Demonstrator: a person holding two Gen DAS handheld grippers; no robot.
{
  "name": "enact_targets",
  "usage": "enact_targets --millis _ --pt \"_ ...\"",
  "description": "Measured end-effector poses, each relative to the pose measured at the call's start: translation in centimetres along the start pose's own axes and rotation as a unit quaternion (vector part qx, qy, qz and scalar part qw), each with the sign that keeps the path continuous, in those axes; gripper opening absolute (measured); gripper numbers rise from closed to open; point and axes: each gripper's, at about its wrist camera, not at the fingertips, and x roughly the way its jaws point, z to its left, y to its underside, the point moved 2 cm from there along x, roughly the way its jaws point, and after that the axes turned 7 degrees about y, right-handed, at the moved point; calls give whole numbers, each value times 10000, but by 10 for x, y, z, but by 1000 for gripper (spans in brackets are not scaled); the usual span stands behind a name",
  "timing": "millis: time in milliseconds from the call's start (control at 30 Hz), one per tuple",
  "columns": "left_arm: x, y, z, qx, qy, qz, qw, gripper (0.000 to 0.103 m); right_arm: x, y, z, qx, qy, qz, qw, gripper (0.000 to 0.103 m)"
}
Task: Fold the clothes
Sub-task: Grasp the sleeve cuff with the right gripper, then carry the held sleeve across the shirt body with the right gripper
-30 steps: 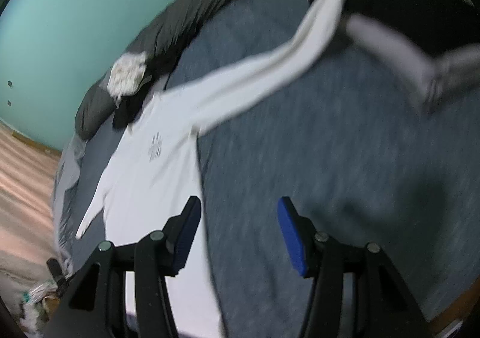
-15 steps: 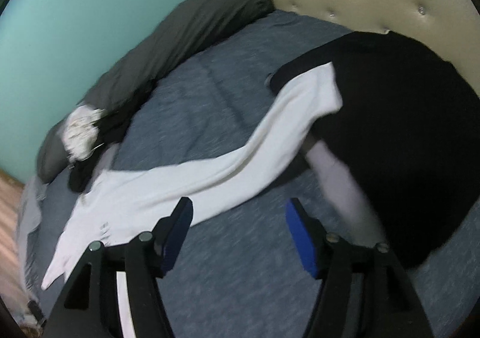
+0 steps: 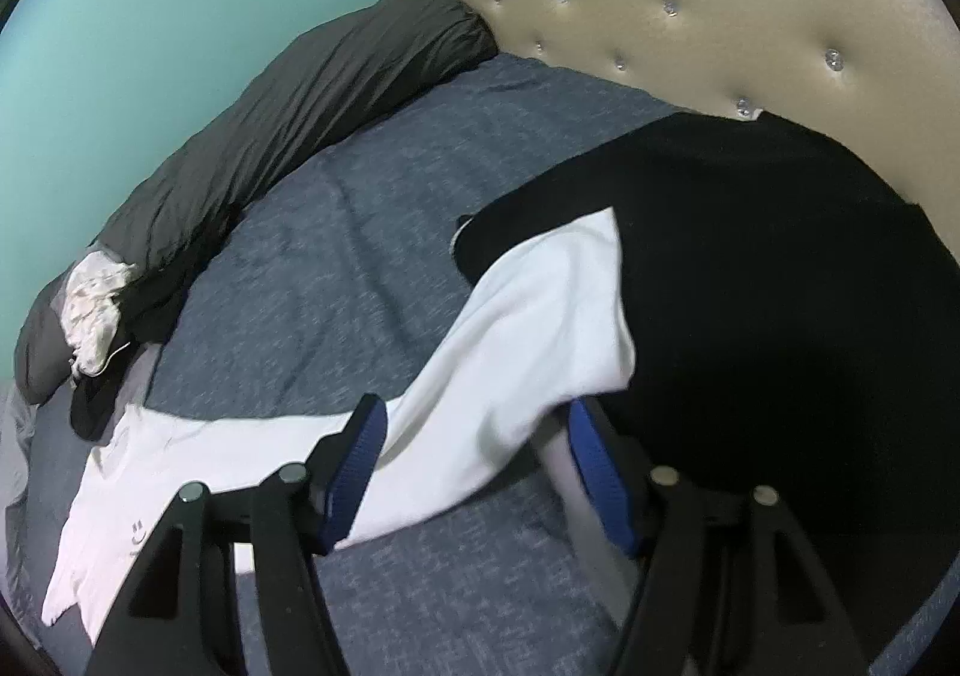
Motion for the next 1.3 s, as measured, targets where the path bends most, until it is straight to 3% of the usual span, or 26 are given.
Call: enact_targets --millis 33,267,367,600,700,867,1100,1300 --pt "0 0 1 -9 -3 -3 10000 53 2 -1 -2 5 25 -14 10000 60" --pt "-3 -2 1 26 -39 -77 10000 57 13 -3 -12 -4 371 -25 9993 13" --pt "-3 -1 2 20 -23 -67 10000 57 10 -3 -14 -11 395 -140 9991 6" --pt "-7 -2 3 35 -17 -73 10000 58 -14 -9 2 -235 217 -548 9980 3" --pt "-11 -2 6 -25 -45 -147 9999 73 -27 -13 15 -344 82 -709 9969 3" --pt "-19 0 12 -122 -72 -208 9997 82 -54 -19 52 -556 -337 -915 9937 2" --pt "-31 4 23 -193 -170 -292 9992 94 -92 -13 139 -1062 -1109 -1021 9829 2" --pt "-48 6 34 -330 -231 -513 9979 99 -128 11 246 -1682 -2007 -1019 9597 2"
